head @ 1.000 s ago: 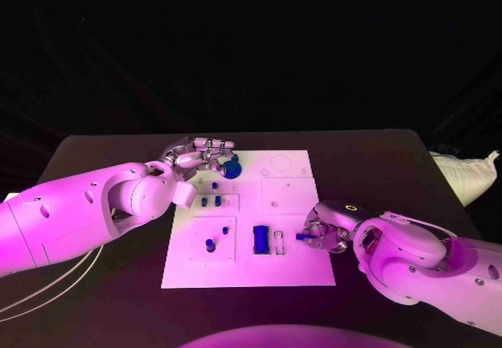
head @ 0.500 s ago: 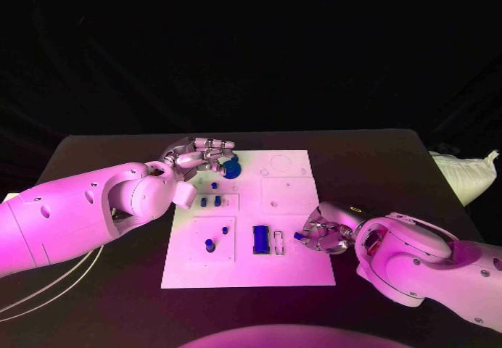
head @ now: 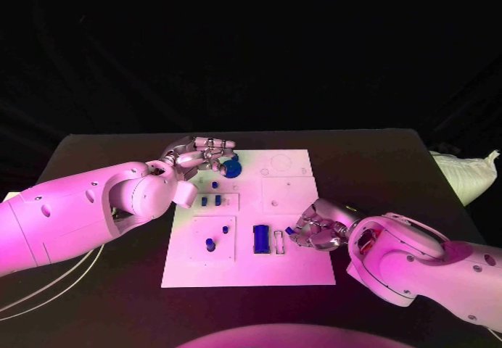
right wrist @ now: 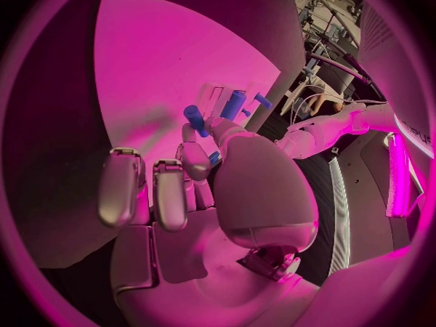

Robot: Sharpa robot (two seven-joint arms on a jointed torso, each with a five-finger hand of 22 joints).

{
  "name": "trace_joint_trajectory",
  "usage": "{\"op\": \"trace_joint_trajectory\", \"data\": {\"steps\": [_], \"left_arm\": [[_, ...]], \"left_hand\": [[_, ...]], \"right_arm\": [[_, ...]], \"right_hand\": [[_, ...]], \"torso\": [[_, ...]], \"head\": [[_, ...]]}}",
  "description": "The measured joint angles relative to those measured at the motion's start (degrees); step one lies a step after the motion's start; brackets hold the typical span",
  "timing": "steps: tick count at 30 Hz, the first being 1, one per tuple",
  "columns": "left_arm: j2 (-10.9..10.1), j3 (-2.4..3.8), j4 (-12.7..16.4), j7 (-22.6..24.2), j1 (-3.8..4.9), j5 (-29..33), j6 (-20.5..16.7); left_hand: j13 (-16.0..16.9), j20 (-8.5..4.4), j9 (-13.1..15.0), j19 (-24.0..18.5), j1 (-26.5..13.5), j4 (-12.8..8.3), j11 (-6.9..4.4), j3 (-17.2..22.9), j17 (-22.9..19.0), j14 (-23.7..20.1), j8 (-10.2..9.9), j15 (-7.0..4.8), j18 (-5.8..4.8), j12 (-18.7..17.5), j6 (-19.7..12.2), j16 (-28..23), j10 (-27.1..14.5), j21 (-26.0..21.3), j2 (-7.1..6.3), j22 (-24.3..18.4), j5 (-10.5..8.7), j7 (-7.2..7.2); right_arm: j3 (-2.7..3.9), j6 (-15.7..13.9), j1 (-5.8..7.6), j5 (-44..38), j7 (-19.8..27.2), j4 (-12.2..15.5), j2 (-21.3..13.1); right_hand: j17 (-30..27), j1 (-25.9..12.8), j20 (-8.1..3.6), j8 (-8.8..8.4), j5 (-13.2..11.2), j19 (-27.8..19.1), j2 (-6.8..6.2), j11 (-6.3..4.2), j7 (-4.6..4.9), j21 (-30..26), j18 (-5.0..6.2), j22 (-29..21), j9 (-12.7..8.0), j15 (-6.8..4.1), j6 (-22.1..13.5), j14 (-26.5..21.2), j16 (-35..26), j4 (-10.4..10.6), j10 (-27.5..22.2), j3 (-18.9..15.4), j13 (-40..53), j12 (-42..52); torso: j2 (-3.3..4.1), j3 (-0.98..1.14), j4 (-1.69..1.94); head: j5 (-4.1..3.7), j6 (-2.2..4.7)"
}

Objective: Assemble the parts on the task board

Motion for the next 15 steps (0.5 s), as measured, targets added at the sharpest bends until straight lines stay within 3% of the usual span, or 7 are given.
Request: {"op": "trace_joint_trajectory", "data": {"steps": [3,15], "left_arm": [[0.03,0.0,0.02,-0.01,0.0,0.0,0.01],[0.05,0.0,0.04,-0.05,-0.01,-0.01,0.06]], "left_hand": [[0.0,0.0,0.0,0.0,0.0,0.0,0.0,0.0,0.0,0.0,0.0,0.0,-0.01,0.0,0.0,0.0,0.0,0.0,0.0,0.0,0.0,0.0],[-0.01,0.0,0.0,0.0,0.0,0.0,0.0,0.0,0.01,-0.01,0.0,0.01,0.0,0.0,0.0,0.0,0.0,0.0,0.0,0.0,0.0,0.0]], "right_arm": [[0.0,0.05,0.0,0.58,0.03,-0.21,0.57],[0.0,1.45,-0.18,2.1,-0.03,-1.65,2.94]], "right_hand": [[0.0,-0.42,0.0,0.02,0.37,0.0,-0.42,0.0,-0.02,0.0,0.0,0.0,0.01,0.0,0.02,0.0,0.0,0.32,0.0,-0.32,0.11,0.0],[0.0,-1.82,-0.2,0.01,2.26,0.2,-0.08,-0.11,-0.21,0.23,0.0,0.54,0.42,0.01,0.21,-0.01,0.22,1.16,0.51,-1.69,0.83,0.82]], "torso": [[0.0,-0.01,0.01],[-0.01,0.03,-0.01]], "head": [[0.0,-0.04],[0.09,-0.3]]}}
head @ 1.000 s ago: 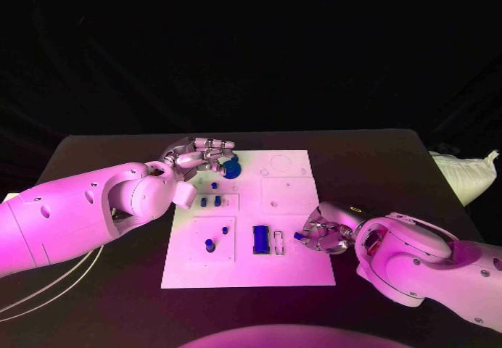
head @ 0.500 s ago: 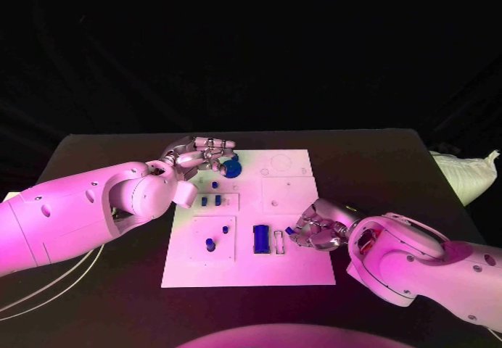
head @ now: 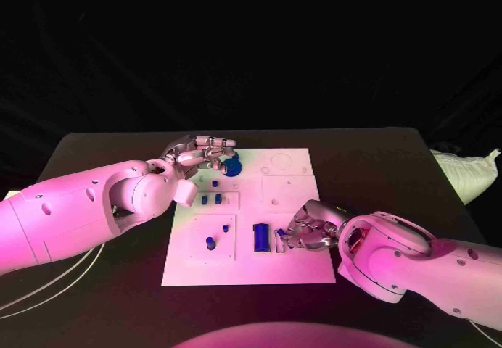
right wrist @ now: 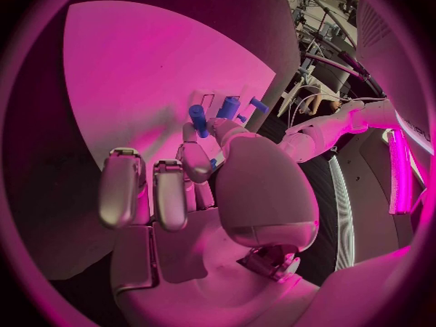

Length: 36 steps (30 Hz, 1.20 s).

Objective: Assemble the parts on the task board

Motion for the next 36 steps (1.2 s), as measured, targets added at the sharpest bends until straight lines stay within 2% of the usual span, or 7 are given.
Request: {"op": "trace_joint_trajectory", "data": {"steps": [7,10,13,17,32,34,36], "left_arm": [[0.04,0.0,0.0,-0.04,0.0,0.0,0.03],[0.05,0.0,0.09,-0.06,0.0,-0.01,0.03],[0.08,0.0,0.45,-0.11,0.0,-0.01,0.03],[0.22,0.0,0.72,-0.19,0.0,-0.02,0.11],[0.18,0.0,0.23,-0.38,0.0,-0.08,0.25],[0.17,0.0,0.21,-0.4,0.0,-0.09,0.26],[0.16,0.0,0.17,-0.41,0.0,-0.1,0.27]], "left_hand": [[0.0,0.0,0.0,0.0,0.0,-0.1,0.0,-0.1,0.0,0.0,0.0,0.0,0.0,0.0,-0.01,0.0,0.0,0.0,0.0,0.0,0.0,0.01],[0.05,0.0,0.0,0.0,0.0,-0.17,0.0,-0.17,-0.06,0.0,0.0,0.01,0.0,0.0,-0.21,0.0,0.0,0.0,0.0,0.0,0.0,0.21],[0.05,0.0,0.0,0.0,0.0,-0.17,0.0,-0.17,-0.06,0.0,0.0,0.01,0.0,0.0,-0.21,0.0,0.0,0.0,0.0,0.0,0.0,0.21],[0.04,0.0,-0.05,0.0,0.0,-0.17,0.0,-0.17,-0.06,-0.01,0.0,0.01,0.0,0.0,-0.21,0.0,0.0,0.0,0.0,0.0,0.0,0.2],[0.03,0.0,-0.05,0.0,0.0,-0.17,0.15,-0.16,-0.05,-0.09,0.0,0.1,0.0,0.0,-0.21,0.0,-0.15,0.0,0.0,0.0,0.0,0.2],[0.03,0.0,-0.05,0.0,0.0,-0.17,0.15,-0.17,-0.05,-0.09,0.0,0.1,0.0,0.0,-0.21,0.0,-0.15,0.0,0.0,0.0,0.0,0.2],[0.03,0.0,-0.05,0.0,0.0,-0.17,0.15,-0.16,-0.05,-0.09,0.0,0.1,0.0,0.0,-0.21,0.0,-0.15,0.0,0.0,0.0,0.0,0.2]], "right_arm": [[-0.01,0.43,-0.07,0.48,-0.17,-0.66,0.61],[-0.01,0.65,-0.08,0.49,-0.28,-0.82,0.76],[-0.01,0.96,-0.09,0.4,-0.39,-0.89,0.9],[-0.01,1.38,-0.09,0.19,-0.49,-0.9,1.14],[0.0,1.84,-0.09,-0.78,-0.57,-0.6,1.25],[0.0,1.81,-0.09,-0.99,-0.56,-0.59,1.12],[0.0,1.78,-0.09,-1.26,-0.54,-0.7,1.03]], "right_hand": [[0.0,-1.47,0.0,0.22,0.27,0.0,0.05,-0.18,-0.12,0.0,0.0,0.14,0.44,0.0,0.5,0.0,0.0,0.84,0.22,-1.36,0.29,0.28],[0.0,-3.7,-0.21,0.62,2.14,0.21,0.06,-0.5,-0.4,0.16,0.0,0.22,0.82,0.0,1.2,0.0,0.0,2.14,0.94,-3.36,1.04,1.36],[0.0,-3.9,-0.21,0.86,2.75,0.21,0.26,-0.5,-0.68,0.22,0.0,0.31,1.05,0.01,1.49,0.0,0.0,2.77,1.54,-4.5,2.0,2.46],[0.0,-4.27,-0.42,1.3,2.75,0.42,0.64,-0.82,-0.76,0.22,0.0,0.51,1.34,-0.19,1.97,-0.21,0.22,2.76,2.26,-5.3,3.24,3.85],[-0.01,-4.26,-0.42,1.53,2.75,0.42,0.64,-0.92,-1.11,0.44,0.0,0.71,1.62,-0.4,2.32,0.0,0.48,2.89,2.77,-6.12,4.32,4.89],[-0.01,-4.25,-0.42,1.53,1.94,0.43,0.65,-1.12,-1.11,0.44,0.0,0.78,1.77,-0.4,2.32,0.01,0.48,2.76,2.97,-6.75,4.46,4.89],[-0.01,-3.46,-0.62,1.75,-0.18,0.62,1.44,-1.12,-1.11,0.44,0.0,0.8,1.96,-0.6,2.32,-0.19,0.48,2.48,2.97,-7.32,4.64,4.89]], "torso": [[-0.01,0.02,-0.03],[-0.01,0.02,-0.03],[-0.01,0.01,-0.03],[-0.01,-0.01,-0.03],[-0.03,0.0,-0.01],[-0.03,0.02,-0.03],[-0.03,0.02,-0.05]], "head": [[0.04,-0.04],[0.07,-0.04],[0.08,-0.05],[0.06,-0.13],[0.14,-0.32],[0.19,-0.32],[0.21,-0.32]]}}
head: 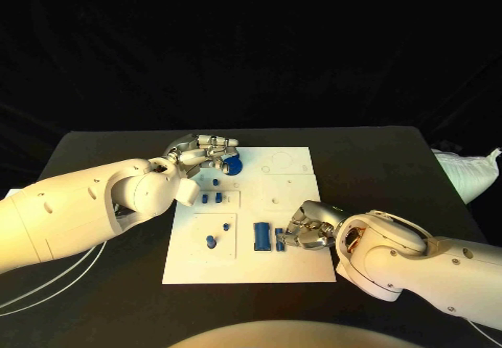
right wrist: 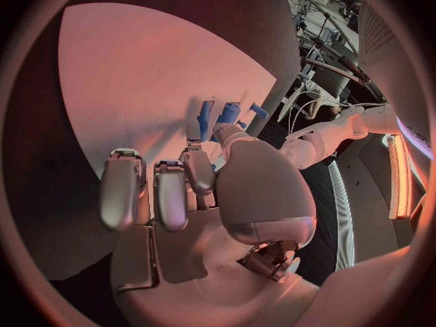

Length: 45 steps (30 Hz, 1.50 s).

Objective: Assemble the parts on the task board

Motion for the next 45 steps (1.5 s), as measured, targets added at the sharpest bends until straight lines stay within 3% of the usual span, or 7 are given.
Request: {"op": "trace_joint_trajectory", "data": {"steps": [3,6,18,27,35,40,45], "left_arm": [[0.0,0.0,-0.06,-0.02,0.0,-0.01,0.01],[0.01,0.0,-0.08,-0.03,0.0,-0.02,0.03],[0.03,0.0,-0.14,-0.08,0.0,-0.04,0.09],[0.02,0.0,-0.14,-0.13,0.0,-0.04,0.13],[-0.01,0.0,-0.17,-0.21,0.0,-0.04,0.21],[0.0,0.0,-0.19,-0.27,0.0,-0.05,0.26],[-0.02,0.0,-0.21,-0.33,0.0,-0.06,0.3]], "left_hand": [[0.0,0.0,0.0,0.0,0.0,0.0,0.0,0.0,0.0,0.0,0.0,0.0,0.0,0.0,0.0,0.0,0.0,0.0,0.0,0.0,0.0,0.0],[0.0,0.0,0.0,0.0,0.0,0.0,0.0,0.0,0.0,-0.01,0.0,0.0,0.0,0.0,0.0,0.0,0.0,0.0,0.0,0.0,0.0,0.0],[-0.01,0.0,0.01,0.0,0.0,0.0,-0.01,0.0,0.01,-0.01,0.0,0.01,0.0,0.0,0.0,0.0,0.01,0.0,0.0,0.0,0.0,0.0],[-0.01,0.0,0.01,0.0,0.0,0.0,-0.02,0.0,0.01,-0.01,0.0,0.01,0.0,0.0,0.0,0.0,0.02,0.0,0.0,0.0,0.0,0.0],[0.0,0.0,0.01,0.0,0.0,0.0,-0.02,0.0,-0.26,-0.01,0.0,0.01,0.0,0.0,0.0,-0.23,0.02,0.0,0.0,0.0,0.0,0.0],[0.03,0.0,0.01,0.0,0.0,0.0,-0.03,0.0,-0.26,-0.01,0.0,0.01,0.0,0.0,0.0,-0.23,0.03,0.0,0.0,0.0,0.0,0.0],[0.03,0.0,0.01,0.0,0.0,0.0,-0.03,0.0,-0.26,-0.01,0.0,0.01,0.0,0.0,0.0,-0.23,0.03,0.0,0.0,0.0,0.0,0.0]], "right_arm": [[-0.01,0.0,0.0,-0.45,0.03,-0.71,0.06],[-0.01,0.0,0.0,-0.88,0.04,-1.54,0.21],[0.11,0.56,-0.02,-2.03,0.42,-3.56,2.31],[0.18,1.05,-0.06,-2.91,0.78,-3.96,2.54],[0.17,1.15,-0.14,-3.38,1.13,-3.76,2.41],[0.1,0.72,-0.3,-3.55,1.46,-3.73,2.09],[0.0,-0.61,-0.41,-3.59,2.32,-3.72,1.64]], "right_hand": [[0.03,1.01,0.0,0.0,-3.6,0.0,1.37,0.0,0.0,0.0,0.0,0.14,0.26,0.0,0.0,0.0,0.06,-0.51,0.0,-0.51,0.22,0.05],[0.05,1.42,0.0,0.19,-5.05,0.0,1.89,-0.05,0.0,0.0,-0.01,0.3,0.41,0.0,0.0,0.0,0.29,-0.66,0.37,-0.98,0.55,0.35],[0.04,1.7,0.0,0.28,-7.8,0.0,2.75,-0.05,-0.02,0.23,0.0,0.47,0.92,0.0,0.02,0.0,0.29,-0.66,0.37,-2.56,1.1,0.72],[0.04,2.12,-0.16,0.69,-8.17,0.16,3.15,-0.25,-0.19,0.23,0.0,0.53,0.91,0.01,0.2,0.0,0.29,-1.33,0.57,-3.39,1.36,0.72],[0.03,3.9,-0.2,0.63,-11.07,0.2,3.11,-0.24,-0.18,0.23,0.0,0.62,1.14,0.01,0.18,0.0,0.29,-2.83,0.56,-4.41,1.66,0.9],[0.03,1.59,-0.2,0.66,-15.53,0.19,1.56,-0.08,-0.2,0.23,0.0,0.62,1.4,0.01,0.2,0.0,0.29,-0.57,0.73,-8.07,0.77,0.4],[0.02,-0.83,-0.2,0.64,-18.54,0.2,1.47,-0.08,-0.19,0.23,0.0,0.62,1.38,0.01,0.18,0.0,0.29,0.83,0.73,-11.18,1.19,0.05]], "torso": [[0.01,-0.01,-0.01],[0.0,-0.01,-0.01],[0.05,0.03,0.03],[0.04,0.02,0.03],[0.01,0.01,0.01],[0.01,0.01,0.02],[0.02,0.01,0.03]], "head": [[0.01,0.02],[-0.05,0.07],[-0.02,-0.04],[-0.08,-0.21],[0.0,-0.24],[0.0,-0.19],[-0.02,-0.07]]}}
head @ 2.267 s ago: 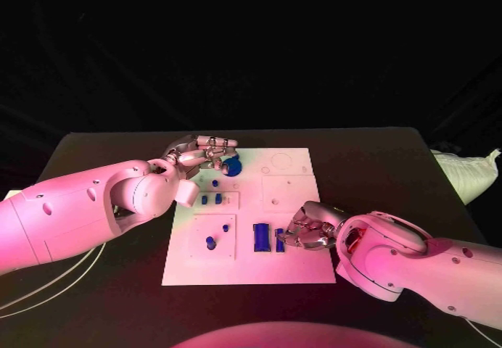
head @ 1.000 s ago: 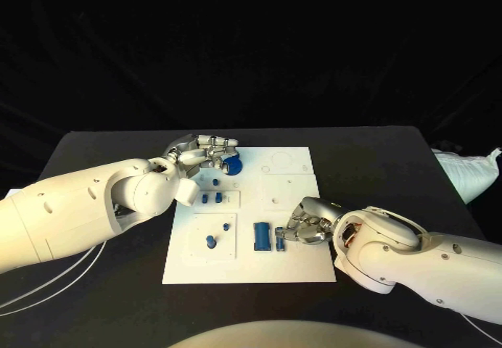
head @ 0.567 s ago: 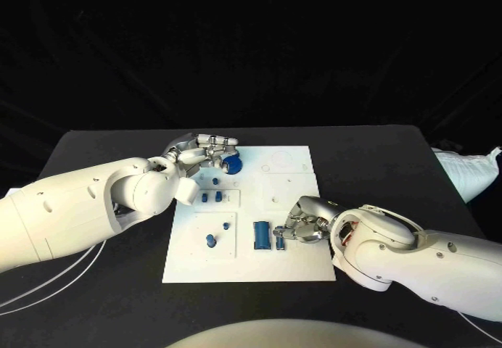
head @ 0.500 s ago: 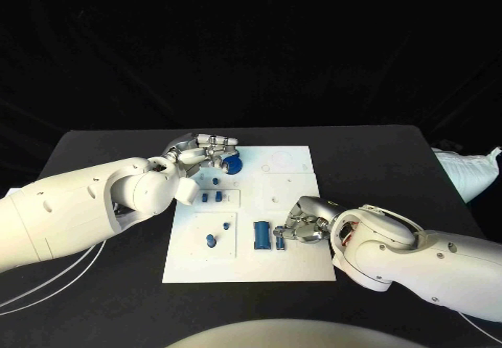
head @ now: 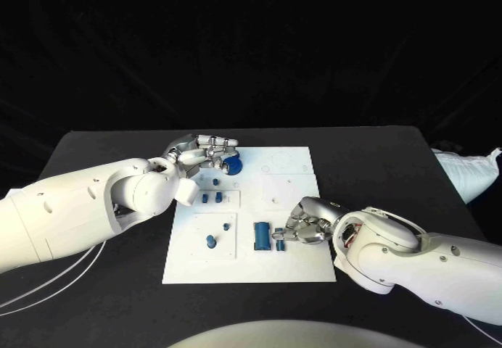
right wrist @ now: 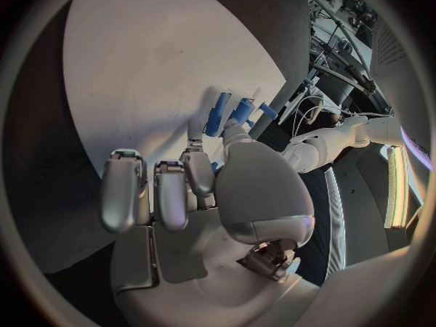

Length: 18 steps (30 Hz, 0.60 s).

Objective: Assemble the parts on the task board

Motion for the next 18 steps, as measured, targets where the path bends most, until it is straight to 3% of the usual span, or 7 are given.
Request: {"op": "trace_joint_trajectory", "data": {"steps": [10,13,18], "left_arm": [[-0.05,0.0,0.0,-0.08,0.0,-0.07,0.07],[-0.05,0.0,0.0,-0.1,0.0,-0.09,0.09],[-0.01,0.0,0.0,-0.12,0.0,-0.11,0.13]], "left_hand": [[-0.01,0.0,0.0,0.0,0.0,0.0,0.0,0.0,0.0,0.0,0.0,0.0,0.0,0.0,0.0,0.0,0.0,0.0,0.0,0.0,0.0,0.0],[-0.01,0.0,0.0,0.0,0.0,0.0,0.0,0.0,0.0,0.0,0.0,0.0,0.0,0.0,0.0,0.0,0.01,0.0,0.0,0.0,0.0,0.0],[-0.01,0.0,0.0,0.0,0.0,0.0,-0.21,0.0,-0.09,-0.01,0.0,0.01,0.0,0.24,0.0,0.0,-0.2,0.0,0.0,0.0,0.0,0.0]], "right_arm": [[0.0,-2.82,-0.02,0.0,1.21,-0.24,-0.7],[0.0,-3.33,-0.02,0.0,1.23,-0.34,-0.68],[0.02,-3.71,-0.03,-0.03,1.17,-0.55,-0.58]], "right_hand": [[-0.01,-1.57,0.0,0.0,0.31,0.0,1.32,0.0,0.0,0.0,0.0,0.0,0.22,0.0,0.0,0.0,0.0,0.1,0.0,-1.33,0.06,0.0],[-0.01,-1.14,0.0,0.0,0.87,0.0,2.76,0.0,0.0,0.0,0.0,0.16,0.26,0.0,0.0,0.0,0.0,0.07,0.0,-1.36,0.26,0.0],[-0.01,-0.03,0.0,0.0,1.66,0.0,3.86,0.0,0.0,0.0,0.0,0.17,0.39,0.0,0.0,0.0,0.0,-0.14,-0.01,-1.57,0.54,0.0]], "torso": [[0.01,0.01,-0.01],[0.01,0.01,-0.01],[0.01,0.01,0.0]], "head": [[0.09,-0.07],[0.03,-0.07],[-0.03,-0.1]]}}
